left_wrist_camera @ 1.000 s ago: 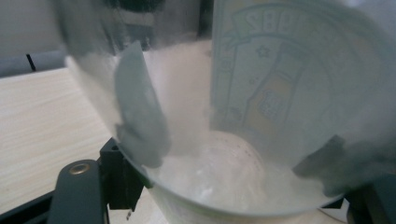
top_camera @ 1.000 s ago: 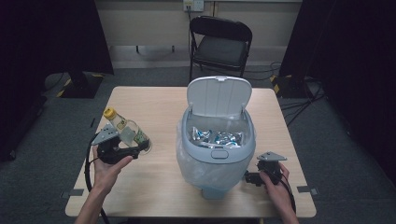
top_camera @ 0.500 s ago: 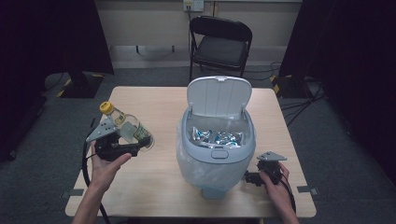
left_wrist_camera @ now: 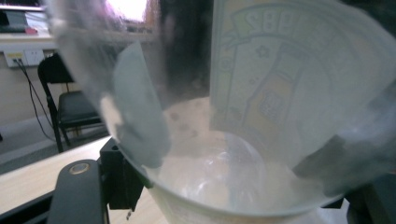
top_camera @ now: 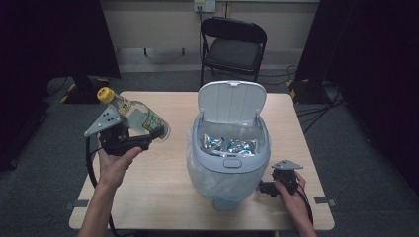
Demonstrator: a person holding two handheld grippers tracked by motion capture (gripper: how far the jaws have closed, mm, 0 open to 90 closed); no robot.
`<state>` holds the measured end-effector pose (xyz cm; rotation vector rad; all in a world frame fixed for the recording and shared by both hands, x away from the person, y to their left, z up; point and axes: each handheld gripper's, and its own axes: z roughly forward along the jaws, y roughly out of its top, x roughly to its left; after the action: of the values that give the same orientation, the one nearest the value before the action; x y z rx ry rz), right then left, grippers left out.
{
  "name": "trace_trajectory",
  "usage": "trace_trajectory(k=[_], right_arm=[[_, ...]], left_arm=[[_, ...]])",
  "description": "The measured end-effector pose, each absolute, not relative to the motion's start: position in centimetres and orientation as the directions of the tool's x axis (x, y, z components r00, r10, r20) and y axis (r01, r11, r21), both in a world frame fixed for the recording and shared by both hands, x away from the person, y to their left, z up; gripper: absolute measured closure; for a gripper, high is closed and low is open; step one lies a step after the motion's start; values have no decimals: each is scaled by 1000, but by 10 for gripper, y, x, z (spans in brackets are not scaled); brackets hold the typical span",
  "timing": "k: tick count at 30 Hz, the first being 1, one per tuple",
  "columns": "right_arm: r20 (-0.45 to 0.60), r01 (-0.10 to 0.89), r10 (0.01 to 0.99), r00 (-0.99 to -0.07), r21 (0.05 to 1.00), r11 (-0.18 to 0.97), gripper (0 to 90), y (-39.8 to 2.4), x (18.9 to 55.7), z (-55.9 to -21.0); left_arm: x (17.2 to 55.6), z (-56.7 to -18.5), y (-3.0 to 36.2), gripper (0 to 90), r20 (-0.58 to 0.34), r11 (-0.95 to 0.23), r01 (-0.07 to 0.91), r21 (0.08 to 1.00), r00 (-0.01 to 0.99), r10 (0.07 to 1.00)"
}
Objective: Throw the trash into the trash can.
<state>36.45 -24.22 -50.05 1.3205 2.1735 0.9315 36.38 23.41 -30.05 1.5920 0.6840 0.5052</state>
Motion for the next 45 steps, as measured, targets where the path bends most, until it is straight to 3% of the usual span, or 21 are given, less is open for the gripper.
trace_trajectory(k=[16, 45], right_arm=[[-17, 602, 891, -454, 731, 321, 94, -242, 364, -501], [-17, 602, 891, -454, 731, 321, 94, -242, 364, -501]], left_arm=[[357, -256, 219, 279, -80, 54, 60, 997, 789, 610], [366, -216, 152, 279, -56, 27, 49, 998, 890, 452]])
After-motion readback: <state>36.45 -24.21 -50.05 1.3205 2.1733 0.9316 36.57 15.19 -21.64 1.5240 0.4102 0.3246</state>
